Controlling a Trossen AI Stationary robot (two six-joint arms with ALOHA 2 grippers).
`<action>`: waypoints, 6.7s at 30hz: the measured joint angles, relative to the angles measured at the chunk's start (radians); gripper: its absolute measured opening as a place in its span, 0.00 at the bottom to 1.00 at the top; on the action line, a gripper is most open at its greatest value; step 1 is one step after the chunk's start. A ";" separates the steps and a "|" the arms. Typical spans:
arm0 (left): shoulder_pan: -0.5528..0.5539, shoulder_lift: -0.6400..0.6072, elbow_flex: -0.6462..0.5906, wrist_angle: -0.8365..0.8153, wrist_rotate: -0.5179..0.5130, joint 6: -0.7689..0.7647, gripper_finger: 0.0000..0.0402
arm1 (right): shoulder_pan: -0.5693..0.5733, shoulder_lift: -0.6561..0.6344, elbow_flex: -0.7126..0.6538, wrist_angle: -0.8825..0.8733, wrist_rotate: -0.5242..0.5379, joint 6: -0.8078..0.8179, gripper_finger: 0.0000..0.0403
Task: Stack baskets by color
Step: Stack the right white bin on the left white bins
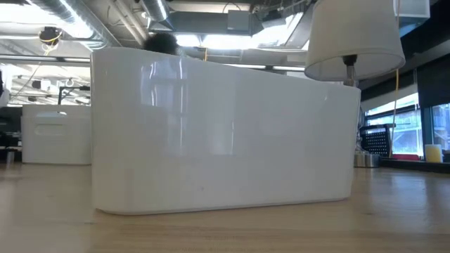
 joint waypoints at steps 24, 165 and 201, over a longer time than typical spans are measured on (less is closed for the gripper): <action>-0.160 0.331 0.000 0.163 0.038 0.149 0.17 | 0.000 0.000 0.000 0.002 -0.118 -0.027 0.24; -0.094 0.332 0.385 -0.410 -0.974 0.384 0.00 | -0.031 0.276 -0.001 0.240 0.476 -0.314 0.47; -0.088 0.333 0.383 -0.572 -0.860 0.653 0.00 | -0.038 0.274 0.001 0.348 0.348 -0.536 0.37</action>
